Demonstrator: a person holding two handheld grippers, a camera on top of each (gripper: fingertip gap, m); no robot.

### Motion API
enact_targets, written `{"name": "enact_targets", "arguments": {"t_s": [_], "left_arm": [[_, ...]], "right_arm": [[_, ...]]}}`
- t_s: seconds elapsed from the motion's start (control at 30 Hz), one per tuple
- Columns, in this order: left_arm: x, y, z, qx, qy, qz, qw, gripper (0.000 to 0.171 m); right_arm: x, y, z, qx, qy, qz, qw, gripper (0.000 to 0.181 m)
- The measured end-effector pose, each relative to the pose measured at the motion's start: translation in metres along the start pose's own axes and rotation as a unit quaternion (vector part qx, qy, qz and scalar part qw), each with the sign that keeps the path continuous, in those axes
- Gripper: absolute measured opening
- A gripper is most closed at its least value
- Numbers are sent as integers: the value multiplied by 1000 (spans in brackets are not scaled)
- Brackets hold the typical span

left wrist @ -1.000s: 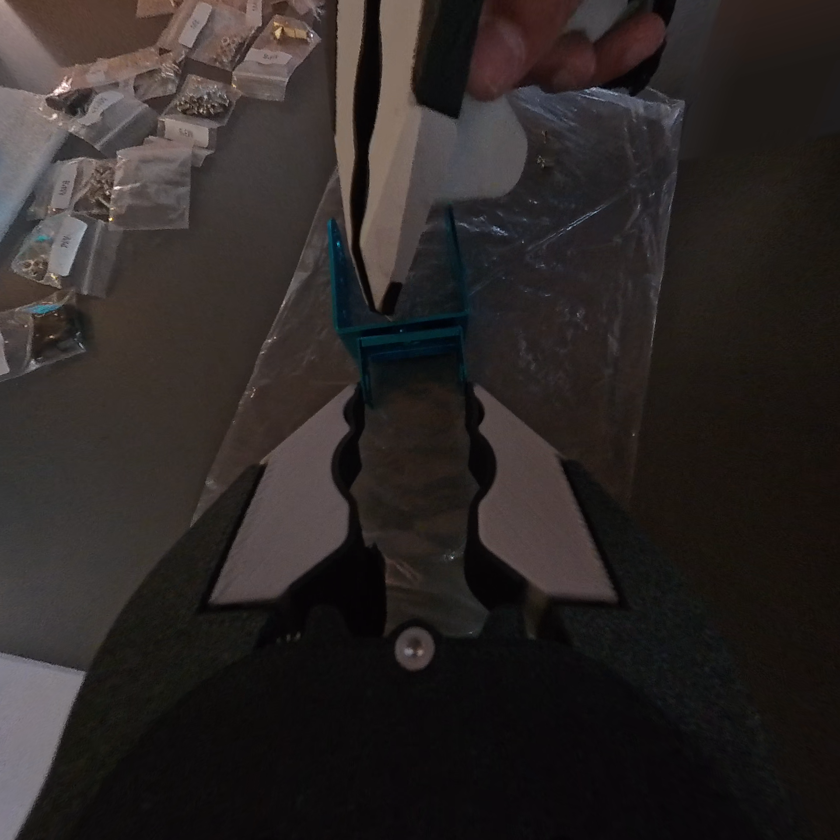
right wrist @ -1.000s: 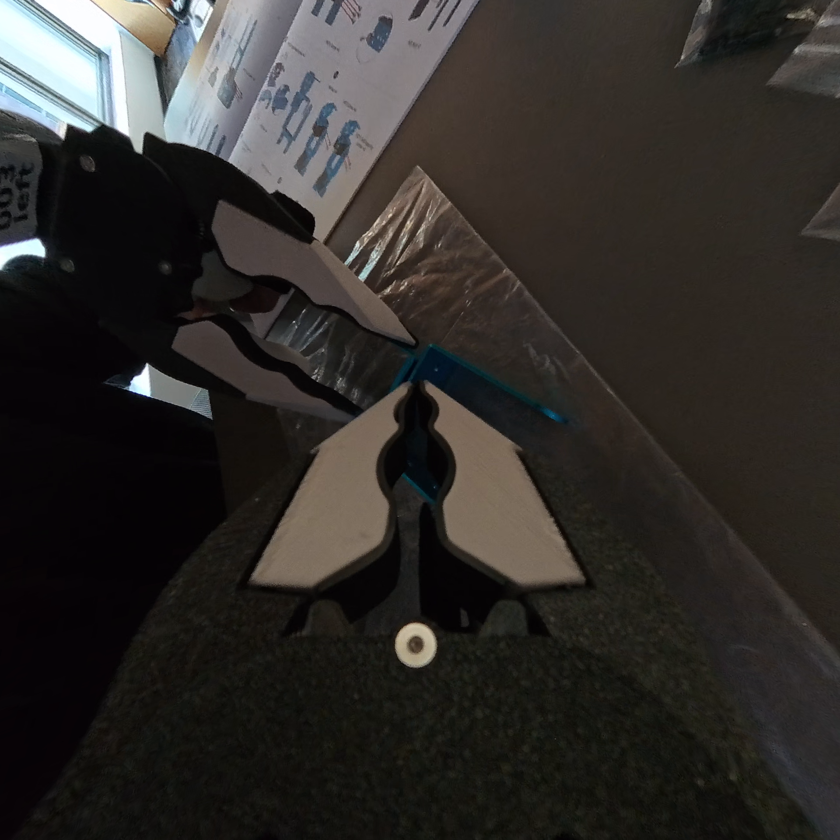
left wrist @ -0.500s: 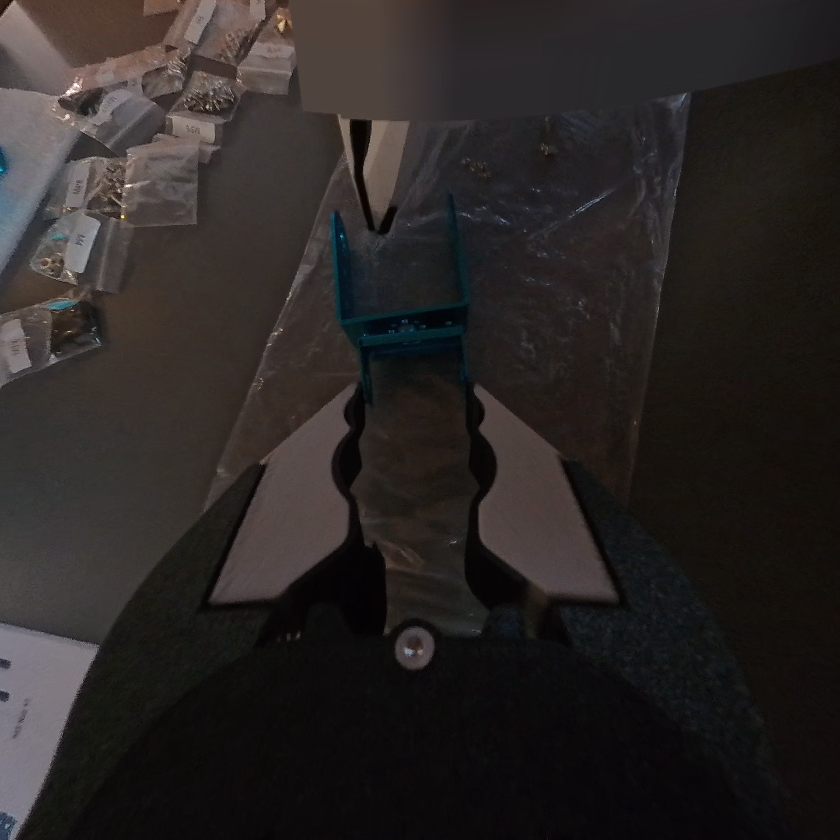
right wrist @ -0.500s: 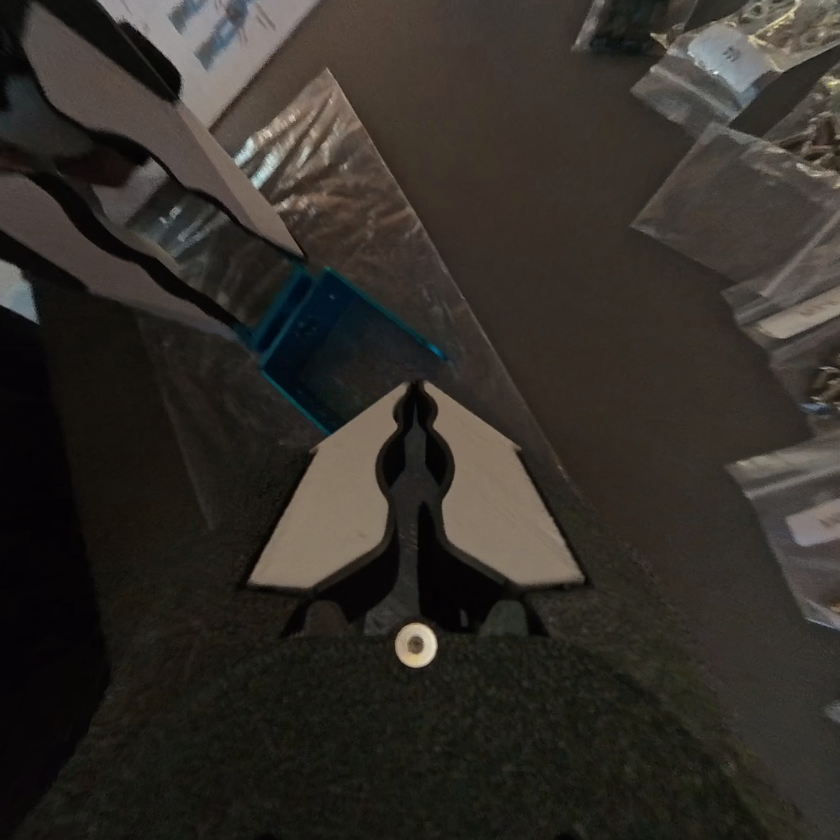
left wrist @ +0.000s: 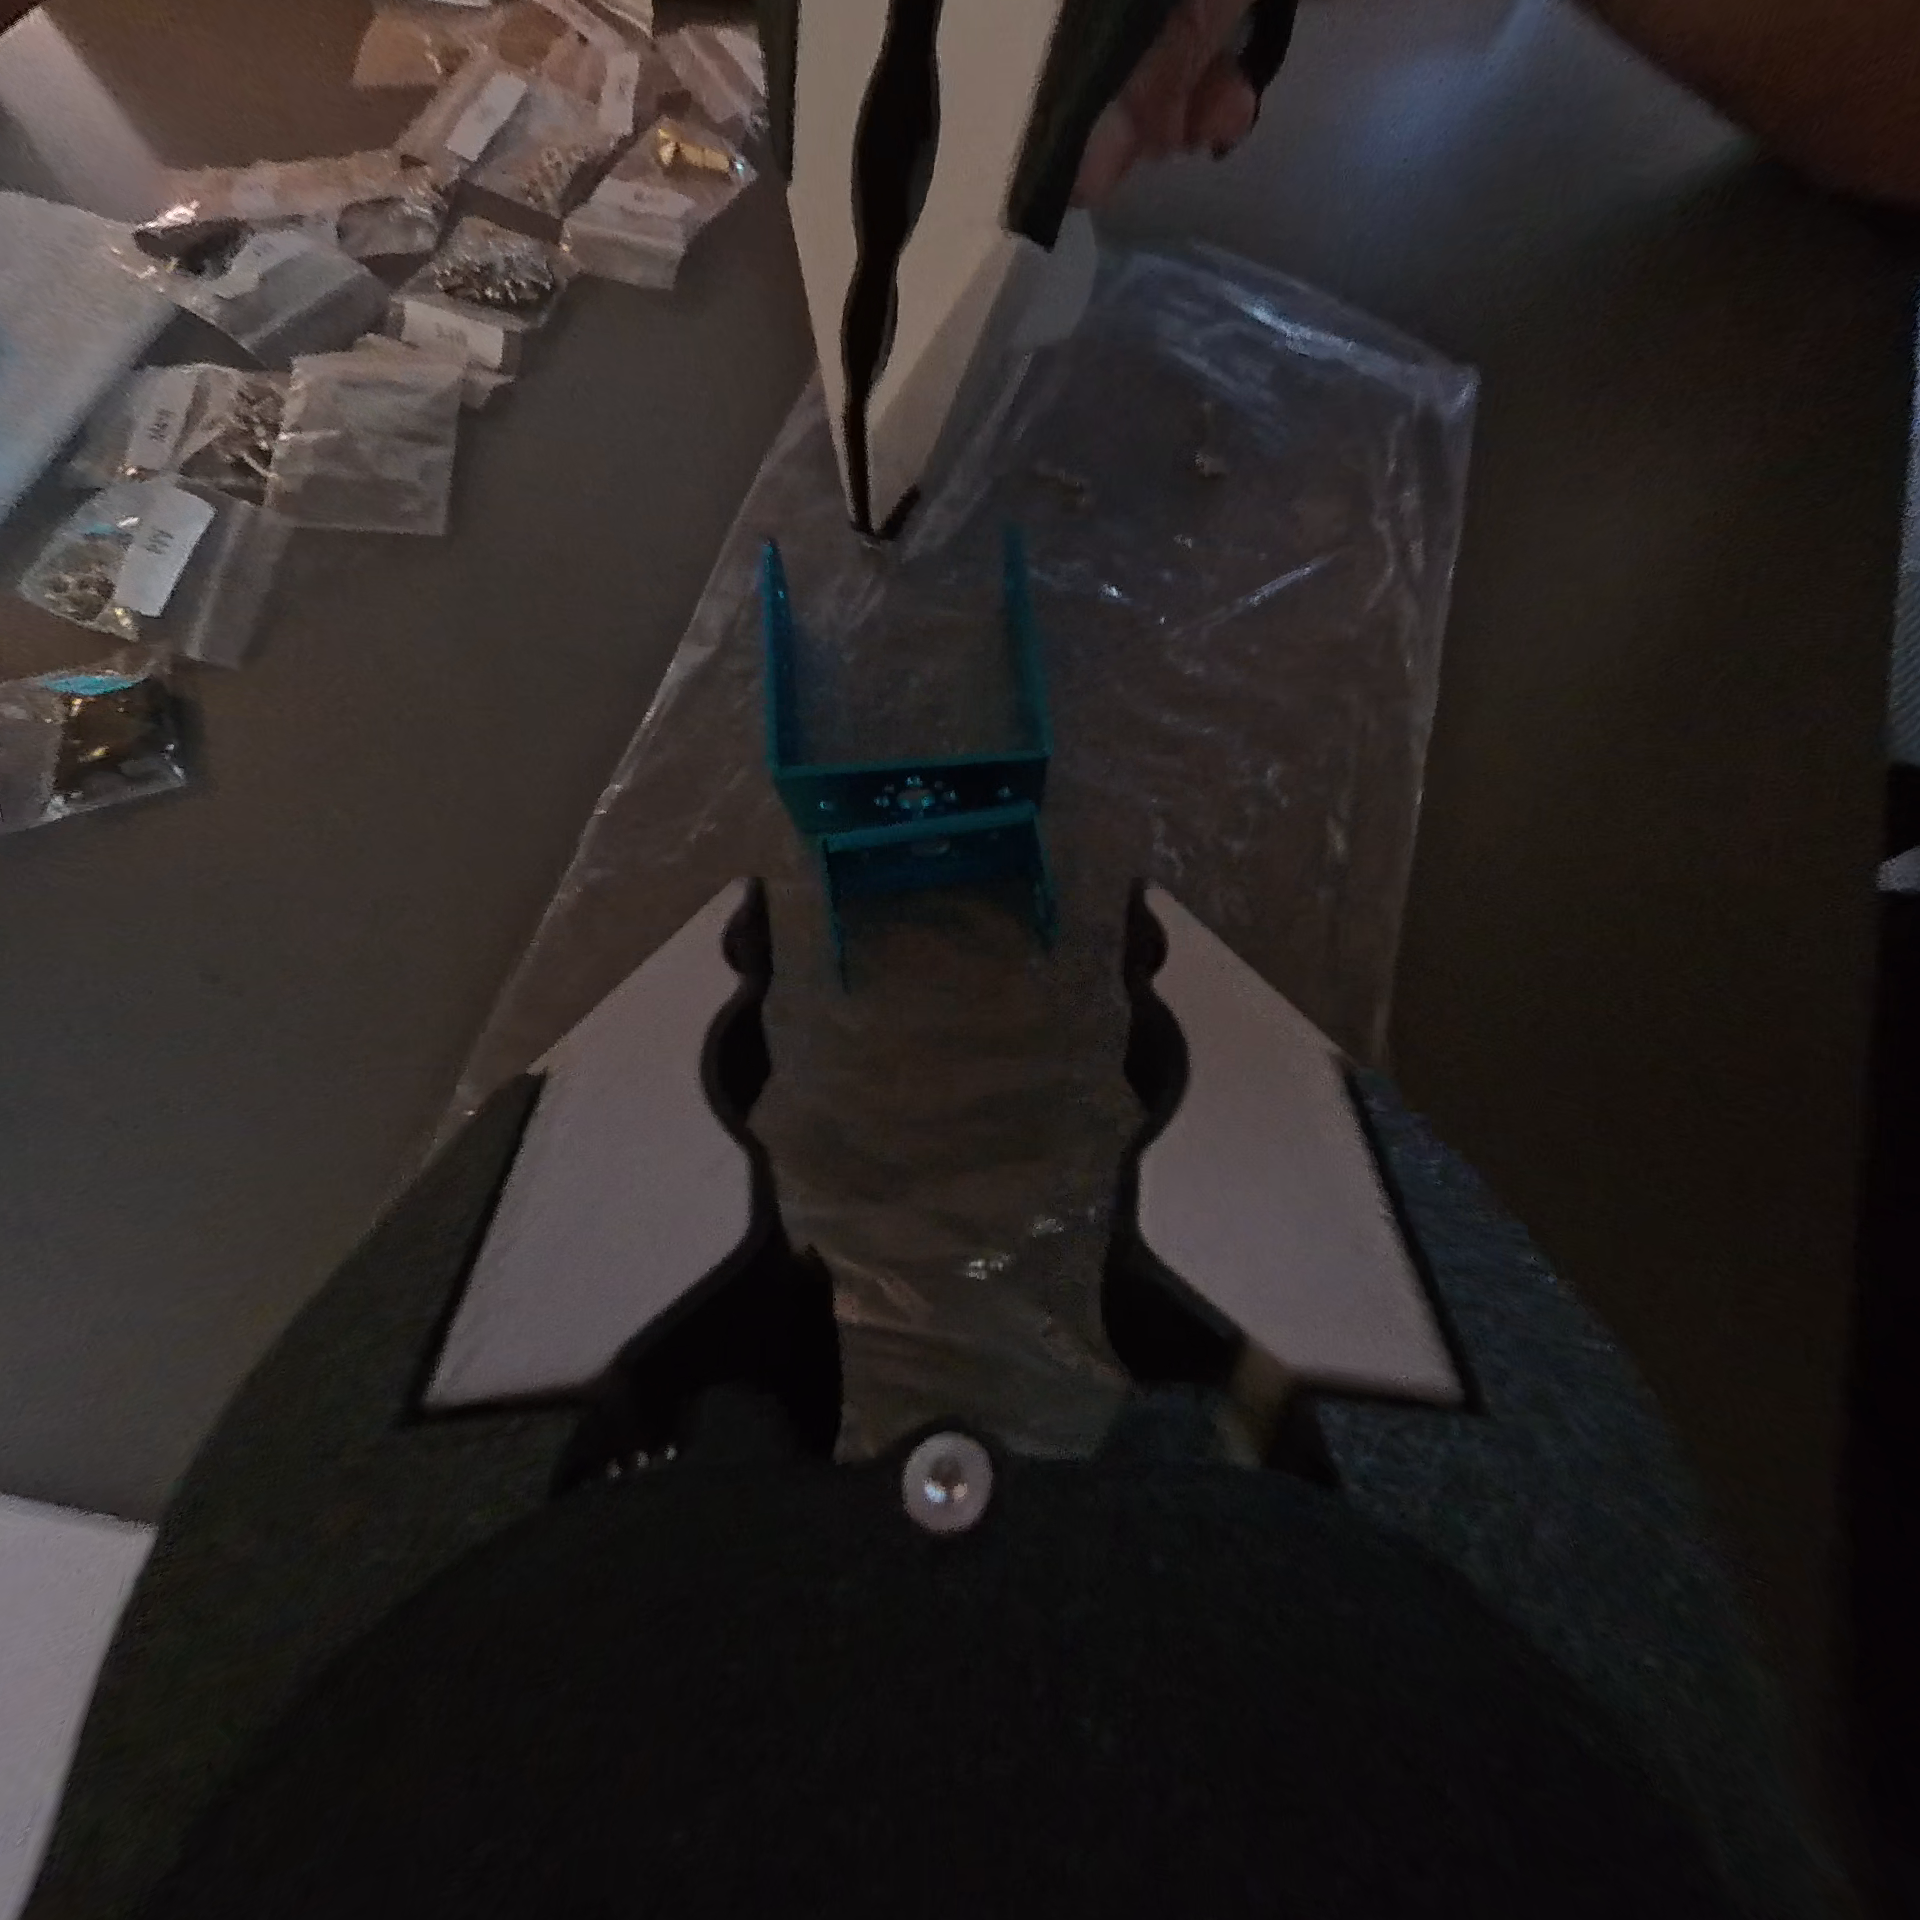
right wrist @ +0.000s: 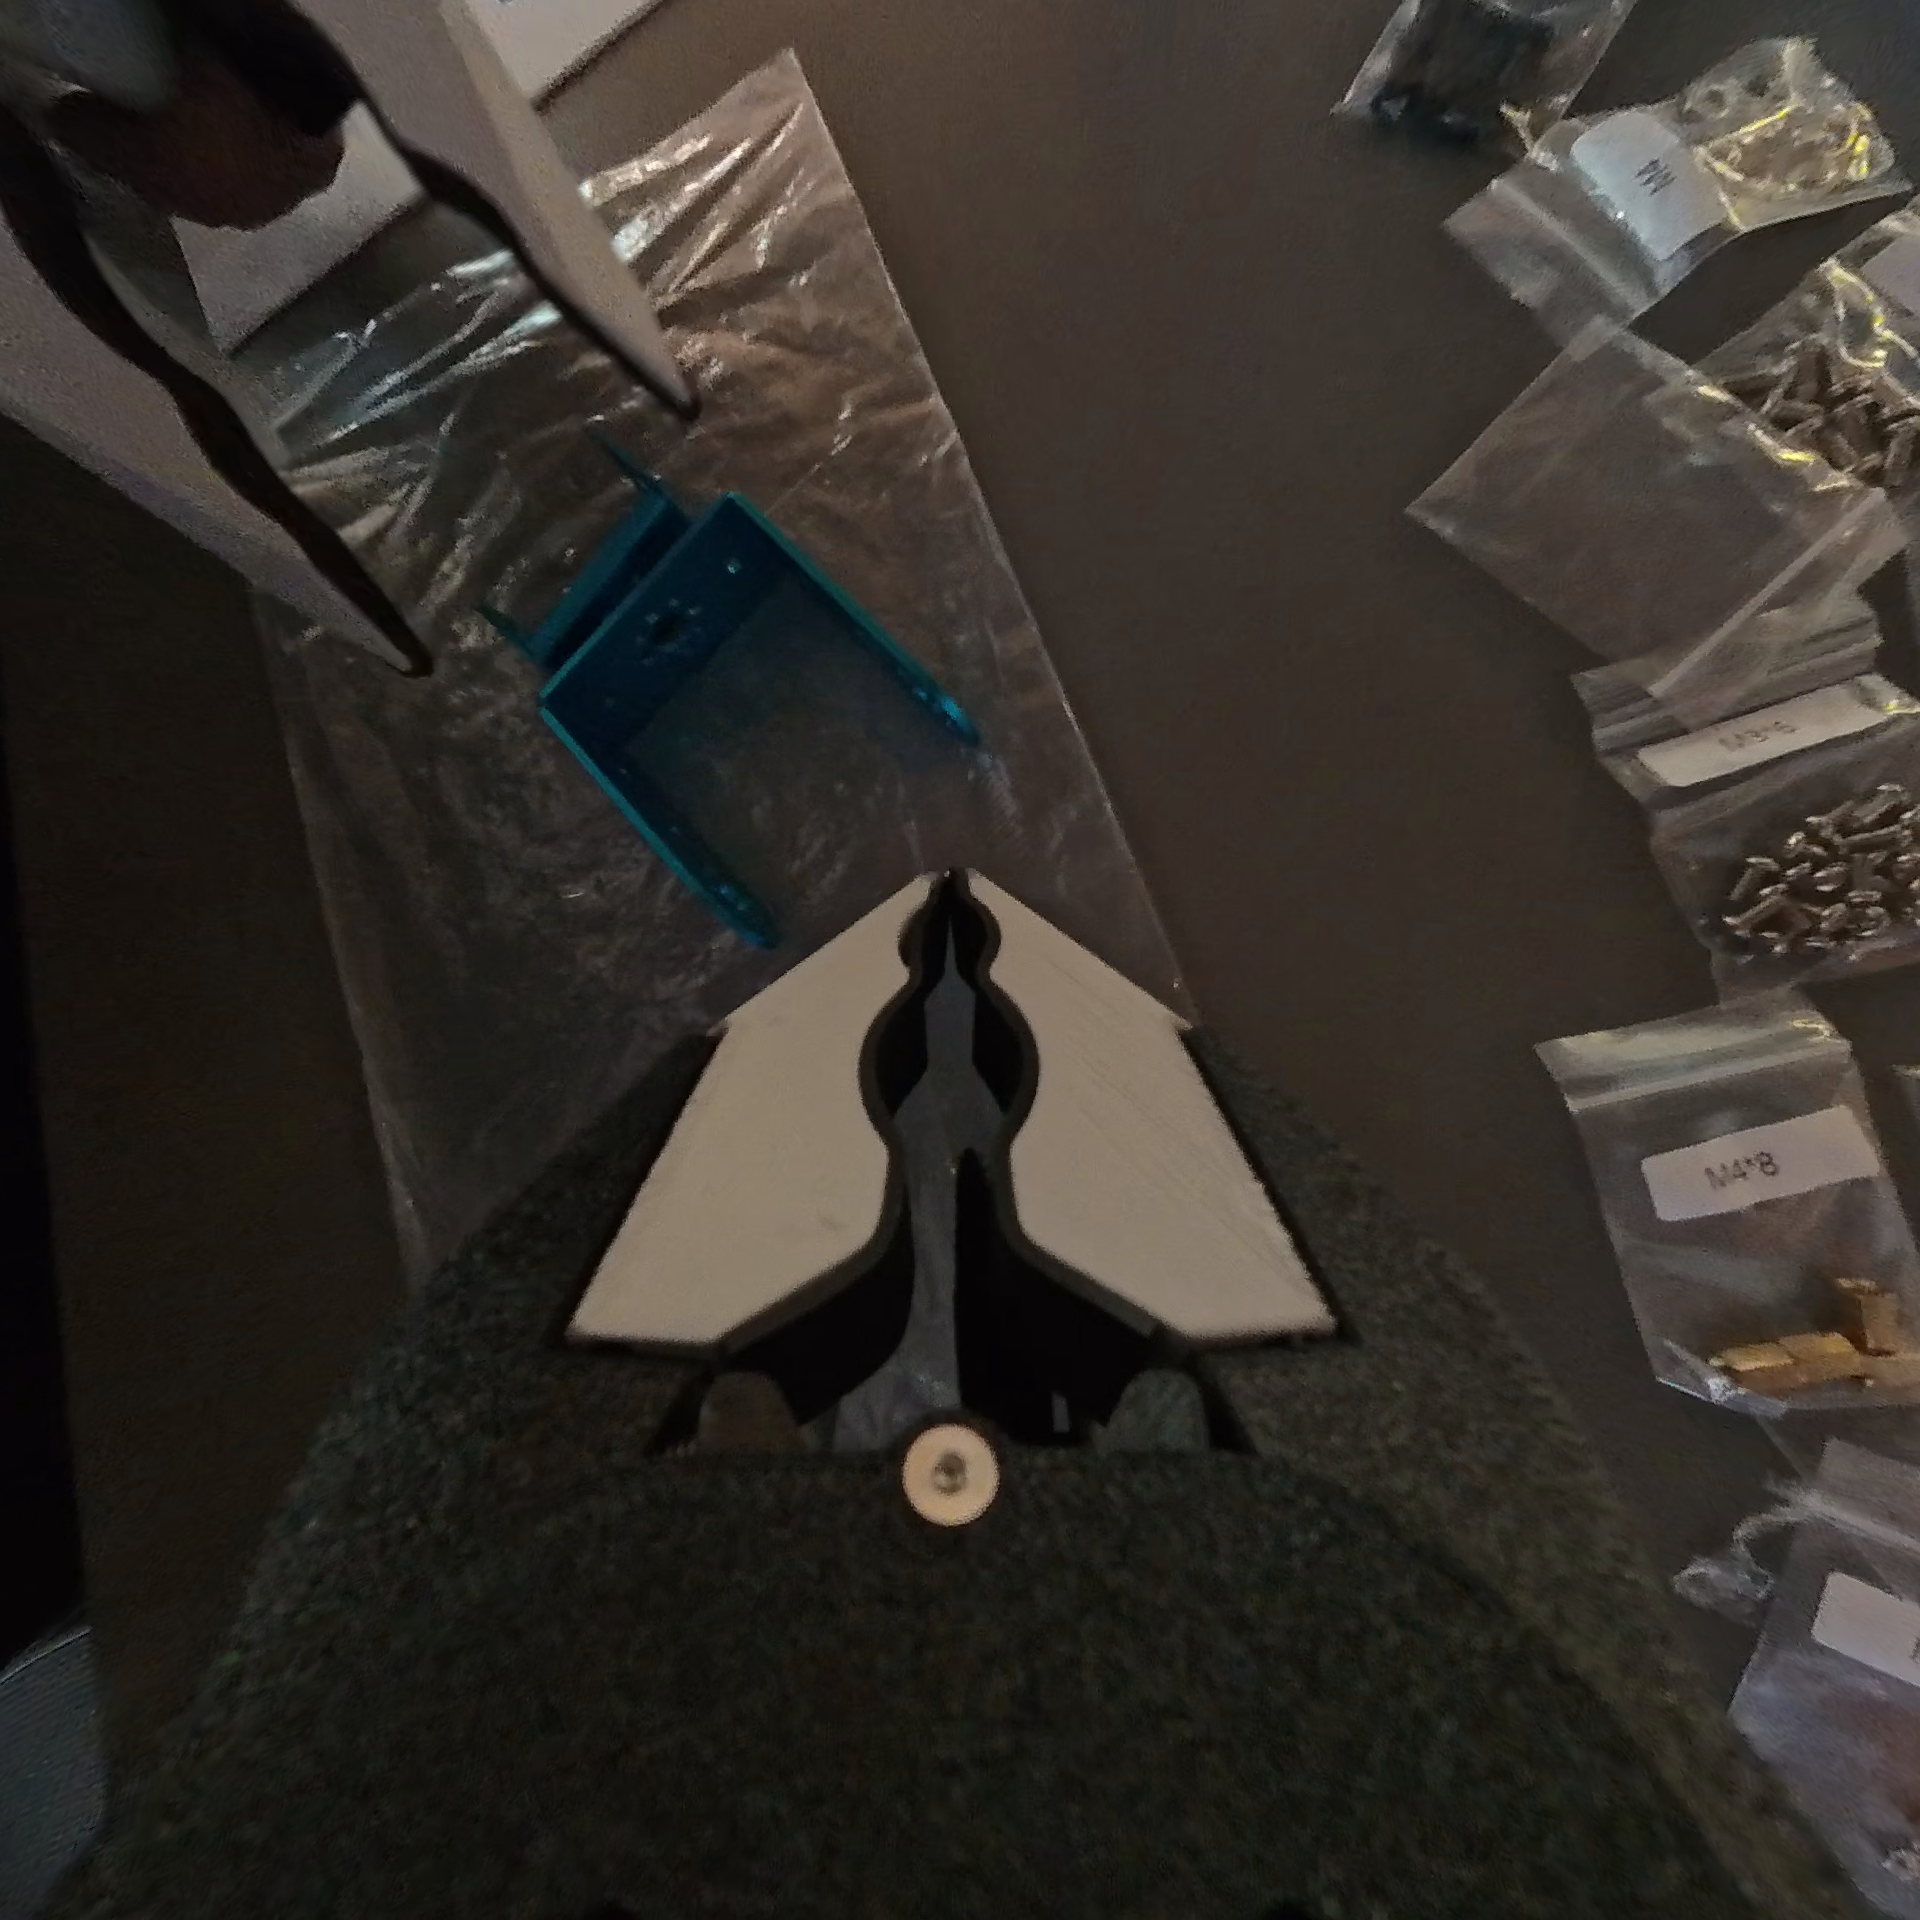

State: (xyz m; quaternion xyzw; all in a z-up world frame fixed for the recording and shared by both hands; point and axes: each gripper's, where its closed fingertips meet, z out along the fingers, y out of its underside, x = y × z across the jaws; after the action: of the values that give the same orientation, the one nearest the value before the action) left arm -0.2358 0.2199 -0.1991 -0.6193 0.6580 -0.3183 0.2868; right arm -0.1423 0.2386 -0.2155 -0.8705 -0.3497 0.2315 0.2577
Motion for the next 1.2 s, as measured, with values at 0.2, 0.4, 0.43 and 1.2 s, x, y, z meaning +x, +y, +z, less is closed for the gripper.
{"name": "enact_targets", "arguments": {"t_s": [0.2,0.4,0.43,1.2], "left_arm": [[-2,-19,11,12,0,-53,999,88],[-8,-9,32,-36,-25,-39,998,84],[-6,-10,33,-33,-13,-45,998,82],[-3,-50,14,52,-85,27,995,63]], "right_arm": [[1,-1,-5,7,-6,2,1000,0],[11,-1,-7,28,20,-42,999,1],[13,-2,-8,33,15,-33,999,4],[-62,-22,-10,71,6,-262,962,26]]}}
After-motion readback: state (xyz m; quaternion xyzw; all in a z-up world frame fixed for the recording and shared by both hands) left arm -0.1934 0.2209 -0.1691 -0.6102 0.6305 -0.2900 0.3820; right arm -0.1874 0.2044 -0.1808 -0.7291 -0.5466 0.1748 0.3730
